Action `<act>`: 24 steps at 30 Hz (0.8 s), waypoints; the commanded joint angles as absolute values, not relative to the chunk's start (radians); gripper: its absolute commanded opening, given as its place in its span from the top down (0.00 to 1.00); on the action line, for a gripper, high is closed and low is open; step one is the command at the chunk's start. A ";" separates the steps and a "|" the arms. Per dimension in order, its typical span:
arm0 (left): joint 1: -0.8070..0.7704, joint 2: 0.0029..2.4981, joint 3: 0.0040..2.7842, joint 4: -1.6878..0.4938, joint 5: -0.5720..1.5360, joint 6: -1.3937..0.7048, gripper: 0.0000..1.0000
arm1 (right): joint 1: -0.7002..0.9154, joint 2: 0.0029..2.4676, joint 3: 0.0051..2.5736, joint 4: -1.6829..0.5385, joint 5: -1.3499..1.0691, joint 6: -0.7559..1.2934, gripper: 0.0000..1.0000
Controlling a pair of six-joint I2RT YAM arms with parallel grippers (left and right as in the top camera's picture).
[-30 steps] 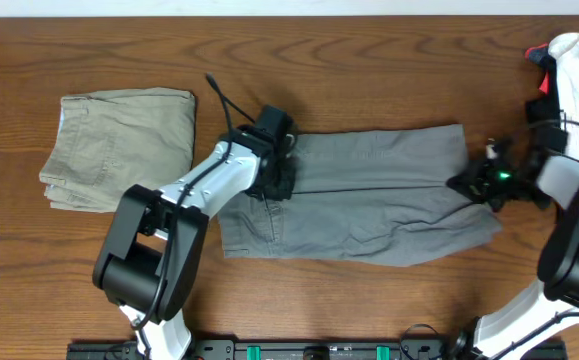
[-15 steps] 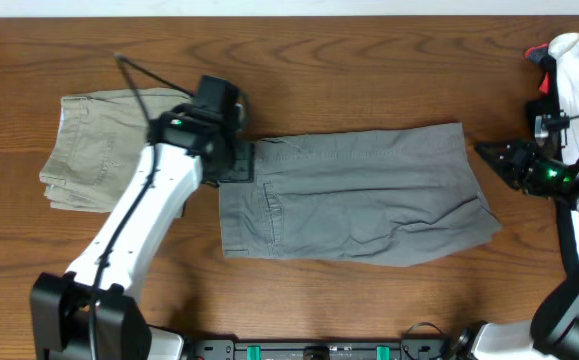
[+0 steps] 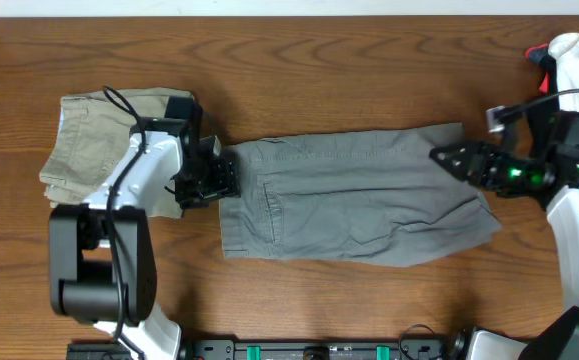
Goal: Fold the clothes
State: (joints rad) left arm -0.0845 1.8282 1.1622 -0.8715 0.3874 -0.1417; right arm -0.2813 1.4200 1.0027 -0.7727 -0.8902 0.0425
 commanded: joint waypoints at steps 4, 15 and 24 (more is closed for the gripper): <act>-0.098 1.917 1.159 -0.873 0.598 -0.015 0.28 | -0.229 1.409 1.001 -0.803 -0.748 -0.009 0.45; -0.151 1.947 1.113 -0.749 0.620 -0.011 0.58 | -0.228 1.409 1.001 -0.801 -0.748 -0.007 0.49; -0.149 1.919 1.150 -0.813 0.617 -0.038 0.94 | -0.228 1.409 1.001 -0.801 -0.748 -0.005 0.51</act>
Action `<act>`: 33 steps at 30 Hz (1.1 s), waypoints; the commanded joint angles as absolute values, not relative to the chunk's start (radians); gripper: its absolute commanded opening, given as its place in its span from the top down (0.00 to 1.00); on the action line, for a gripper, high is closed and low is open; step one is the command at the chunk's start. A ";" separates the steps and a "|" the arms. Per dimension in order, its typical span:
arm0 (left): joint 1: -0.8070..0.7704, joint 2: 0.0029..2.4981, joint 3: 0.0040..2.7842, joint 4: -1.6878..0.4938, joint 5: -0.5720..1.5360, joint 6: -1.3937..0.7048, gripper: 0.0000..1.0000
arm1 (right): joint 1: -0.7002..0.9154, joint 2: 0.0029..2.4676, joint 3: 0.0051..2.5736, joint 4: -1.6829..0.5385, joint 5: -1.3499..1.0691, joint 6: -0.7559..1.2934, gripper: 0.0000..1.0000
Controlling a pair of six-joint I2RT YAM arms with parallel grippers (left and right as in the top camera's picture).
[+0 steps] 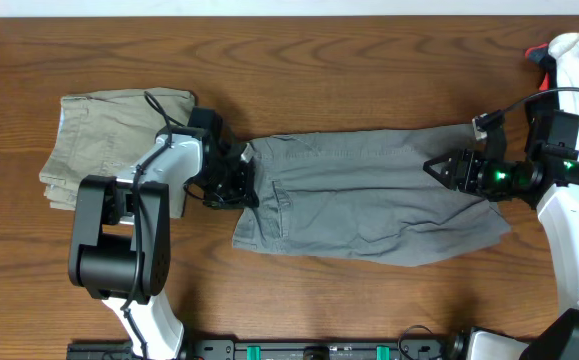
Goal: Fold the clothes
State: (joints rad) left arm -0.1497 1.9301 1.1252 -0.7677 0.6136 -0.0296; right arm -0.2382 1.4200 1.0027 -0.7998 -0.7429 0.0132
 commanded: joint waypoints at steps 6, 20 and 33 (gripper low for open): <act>-0.118 1.802 1.336 -1.079 0.465 -0.013 0.94 | -0.229 1.409 1.001 -0.800 -0.748 -0.005 0.52; -0.203 1.740 1.767 -1.376 0.276 -0.005 0.94 | -0.229 1.409 1.001 -0.772 -0.748 0.029 0.54; -0.500 1.827 1.766 -1.132 0.274 -0.374 0.95 | -0.229 1.409 1.001 -0.786 -0.748 0.045 0.54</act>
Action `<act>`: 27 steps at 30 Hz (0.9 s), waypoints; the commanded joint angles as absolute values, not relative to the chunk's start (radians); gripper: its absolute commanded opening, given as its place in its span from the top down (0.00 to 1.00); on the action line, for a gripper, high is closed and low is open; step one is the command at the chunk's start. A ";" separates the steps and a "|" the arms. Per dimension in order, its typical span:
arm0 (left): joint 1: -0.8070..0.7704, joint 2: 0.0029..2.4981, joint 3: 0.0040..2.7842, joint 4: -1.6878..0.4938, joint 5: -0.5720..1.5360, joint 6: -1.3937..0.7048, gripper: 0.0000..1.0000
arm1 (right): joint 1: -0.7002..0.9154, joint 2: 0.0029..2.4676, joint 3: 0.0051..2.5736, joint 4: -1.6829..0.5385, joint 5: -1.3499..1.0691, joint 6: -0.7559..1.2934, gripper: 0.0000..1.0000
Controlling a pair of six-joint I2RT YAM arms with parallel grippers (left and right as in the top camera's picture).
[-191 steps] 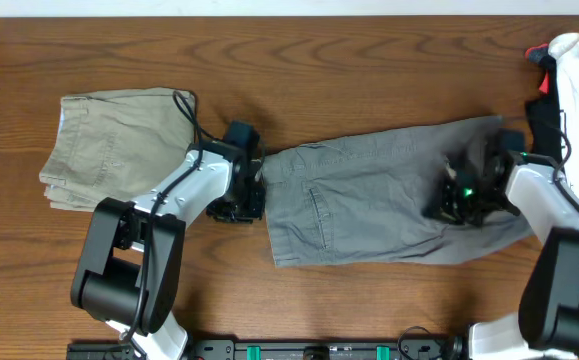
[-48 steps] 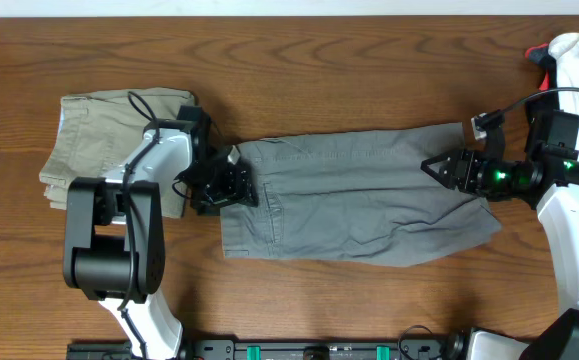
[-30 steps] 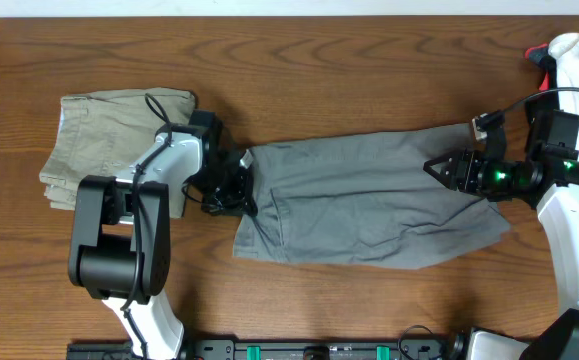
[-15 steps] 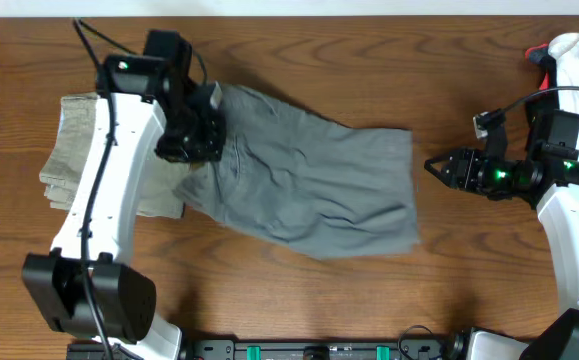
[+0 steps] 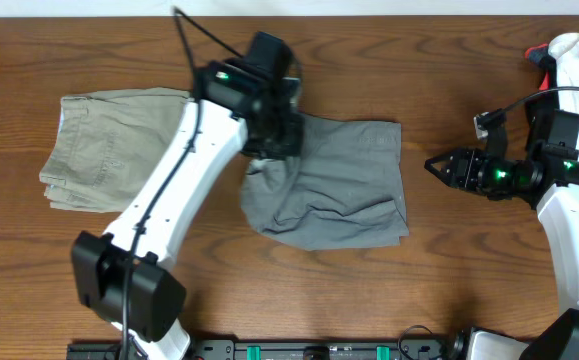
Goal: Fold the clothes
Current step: 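Fold the waistband with the left gripper rightward over the legs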
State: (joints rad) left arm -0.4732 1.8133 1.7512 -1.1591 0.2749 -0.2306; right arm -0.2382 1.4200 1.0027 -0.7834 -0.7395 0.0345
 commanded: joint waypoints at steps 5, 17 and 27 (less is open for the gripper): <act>-0.554 1.860 1.766 -1.045 0.275 -0.476 0.94 | -0.229 1.409 1.001 -0.794 -0.748 0.045 0.54; -0.729 1.921 1.765 -0.902 0.275 -0.547 0.94 | -0.229 1.409 1.001 -0.829 -0.677 0.044 0.53; -0.808 2.003 1.764 -0.882 0.275 -0.584 0.94 | -0.229 1.409 1.001 -0.855 -0.612 0.084 0.55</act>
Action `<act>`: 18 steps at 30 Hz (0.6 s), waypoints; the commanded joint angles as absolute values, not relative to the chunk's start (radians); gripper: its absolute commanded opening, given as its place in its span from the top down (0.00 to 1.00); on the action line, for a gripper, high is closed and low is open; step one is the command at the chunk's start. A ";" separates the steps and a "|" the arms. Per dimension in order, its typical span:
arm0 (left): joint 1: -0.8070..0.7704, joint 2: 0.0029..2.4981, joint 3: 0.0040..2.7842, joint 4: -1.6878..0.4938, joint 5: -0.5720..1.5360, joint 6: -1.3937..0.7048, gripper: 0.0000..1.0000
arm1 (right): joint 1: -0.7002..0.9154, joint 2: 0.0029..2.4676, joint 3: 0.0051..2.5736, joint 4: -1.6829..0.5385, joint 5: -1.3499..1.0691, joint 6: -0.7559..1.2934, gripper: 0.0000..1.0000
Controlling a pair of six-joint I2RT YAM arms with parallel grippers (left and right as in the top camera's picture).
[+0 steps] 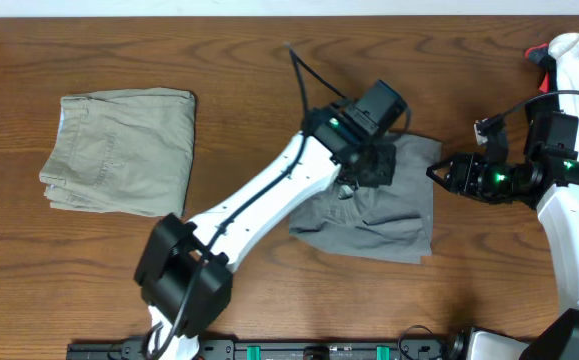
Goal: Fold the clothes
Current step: 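Fold the waistband with the left gripper rightward over the legs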
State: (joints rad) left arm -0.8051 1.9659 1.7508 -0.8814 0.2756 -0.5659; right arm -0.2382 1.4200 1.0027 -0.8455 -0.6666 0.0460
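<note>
The grey shorts (pixel 374 215) lie bunched and doubled over at centre right of the table. My left arm reaches diagonally across the table. Its gripper (pixel 377 166) is down on the upper part of the shorts and shut on the cloth there. My right gripper (pixel 437 172) points left, with its tip at the right edge of the shorts. From overhead its fingers appear as one dark point, so their state is unclear.
A folded khaki garment (pixel 119 150) lies at the left of the wooden table (pixel 269 60). A white garment with a red part (pixel 569 55) sits at the far right corner, behind my right arm. The arm bases stand along the front edge.
My left gripper has moved right with the grey cloth, from the table's middle to beside the right gripper. The shorts shifted right and now touch the right gripper's tip.
The grey shorts first lay spread out, my left gripper at the waistband and my right at the leg ends. Both then shifted slightly right. Later the left gripper held the waistband over the middle, the shorts doubled and clear of the right gripper. Now the bundle lies further right.
</note>
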 commanded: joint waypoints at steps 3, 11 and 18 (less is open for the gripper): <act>-0.801 2.004 1.764 -0.888 0.274 -0.577 0.94 | -0.229 1.410 1.000 -0.895 -0.428 0.162 0.59; -0.778 1.969 1.767 -0.918 0.278 -0.542 0.94 | -0.229 1.464 0.953 -0.852 -0.352 0.229 0.80; -0.680 1.858 1.768 -1.041 0.198 -0.455 0.94 | -0.229 1.492 0.936 -0.842 -0.359 0.231 0.82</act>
State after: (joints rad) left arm -0.7368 1.9438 1.7508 -1.0042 0.2687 -0.5148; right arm -0.2382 1.4906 0.9394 -0.8474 -0.3660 0.2104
